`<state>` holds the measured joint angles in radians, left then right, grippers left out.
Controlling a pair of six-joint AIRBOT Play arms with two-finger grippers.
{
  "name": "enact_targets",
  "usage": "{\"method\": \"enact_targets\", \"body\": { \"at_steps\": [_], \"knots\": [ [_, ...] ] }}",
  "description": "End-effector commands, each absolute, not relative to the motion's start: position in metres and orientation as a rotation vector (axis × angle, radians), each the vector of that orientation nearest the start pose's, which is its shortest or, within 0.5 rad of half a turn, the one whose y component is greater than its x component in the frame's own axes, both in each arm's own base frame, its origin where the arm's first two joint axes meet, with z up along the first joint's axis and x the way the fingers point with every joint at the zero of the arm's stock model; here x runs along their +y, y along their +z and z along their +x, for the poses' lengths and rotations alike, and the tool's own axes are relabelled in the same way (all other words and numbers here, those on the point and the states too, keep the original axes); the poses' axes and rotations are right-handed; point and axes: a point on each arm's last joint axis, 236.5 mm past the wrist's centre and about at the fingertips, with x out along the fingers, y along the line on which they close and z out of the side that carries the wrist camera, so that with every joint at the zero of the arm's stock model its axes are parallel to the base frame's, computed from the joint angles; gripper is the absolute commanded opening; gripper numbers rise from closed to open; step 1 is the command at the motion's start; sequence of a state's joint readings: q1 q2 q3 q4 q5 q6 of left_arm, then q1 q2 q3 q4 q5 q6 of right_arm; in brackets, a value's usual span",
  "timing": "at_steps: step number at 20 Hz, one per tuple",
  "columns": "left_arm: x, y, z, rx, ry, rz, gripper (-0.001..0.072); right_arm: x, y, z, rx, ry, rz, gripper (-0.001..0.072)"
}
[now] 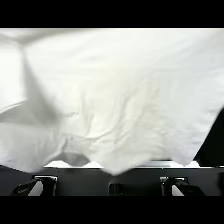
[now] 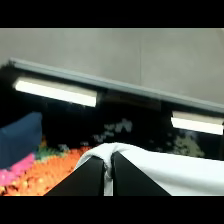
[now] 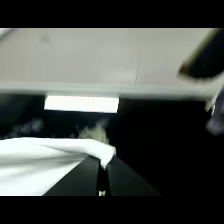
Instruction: Fold the clothes and pants, and hang the long-sleeved shirts on hangers.
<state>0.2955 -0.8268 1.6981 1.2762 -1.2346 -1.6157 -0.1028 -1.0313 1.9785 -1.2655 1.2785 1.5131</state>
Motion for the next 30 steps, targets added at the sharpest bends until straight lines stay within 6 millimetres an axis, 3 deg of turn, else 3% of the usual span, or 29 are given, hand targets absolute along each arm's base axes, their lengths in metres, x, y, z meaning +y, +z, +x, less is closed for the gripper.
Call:
{"method": "enact_targets", "body": {
  "at_steps": [1,3,6,8,10,13,15,20,23,28,30],
  "knots": [
    [0.02,0.265,0.387,0.638,-0.07,-0.273,0.0014,0.032,0.294,0.413,0.734,0.196,0.179,0.0023],
    [0.018,0.185,0.436,0.756,-0.099,-0.259,0.0014,0.027,0.21,0.447,0.93,0.186,0.213,0.0023],
    [0.005,0.08,0.503,0.866,-0.139,-0.21,0.0014,0.021,0.102,0.492,1.111,0.156,0.262,0.0023],
    [-0.002,0.027,0.538,0.909,-0.141,-0.198,0.0014,0.014,0.046,0.522,1.143,0.124,0.28,0.0023],
    [-0.007,-0.01,0.566,0.947,-0.152,-0.198,0.0014,0.009,0.01,0.542,1.142,0.1,0.292,0.0023],
    [-0.007,-0.019,0.585,0.954,-0.163,-0.192,0.0014,0.007,-0.021,0.547,1.179,0.09,0.3,0.0023],
    [-0.006,-0.02,0.579,0.99,-0.169,-0.176,0.0014,0.01,-0.03,0.536,1.236,0.099,0.302,0.0023],
    [-0.015,-0.046,0.516,1.279,-0.237,-0.17,0.0014,0.013,-0.039,0.5,1.394,0.114,0.289,0.0023],
    [-0.004,-0.055,0.485,1.424,-0.17,-0.172,0.0014,0.014,-0.044,0.48,1.483,0.113,0.296,0.0023],
    [-0.004,-0.058,0.469,1.494,-0.163,-0.18,0.0015,0.023,-0.065,0.455,1.59,0.12,0.187,0.0023],
    [-0.005,-0.059,0.469,1.499,-0.165,-0.18,0.0016,0.02,-0.071,0.455,1.601,0.068,0.13,0.0023]
  ]
}}
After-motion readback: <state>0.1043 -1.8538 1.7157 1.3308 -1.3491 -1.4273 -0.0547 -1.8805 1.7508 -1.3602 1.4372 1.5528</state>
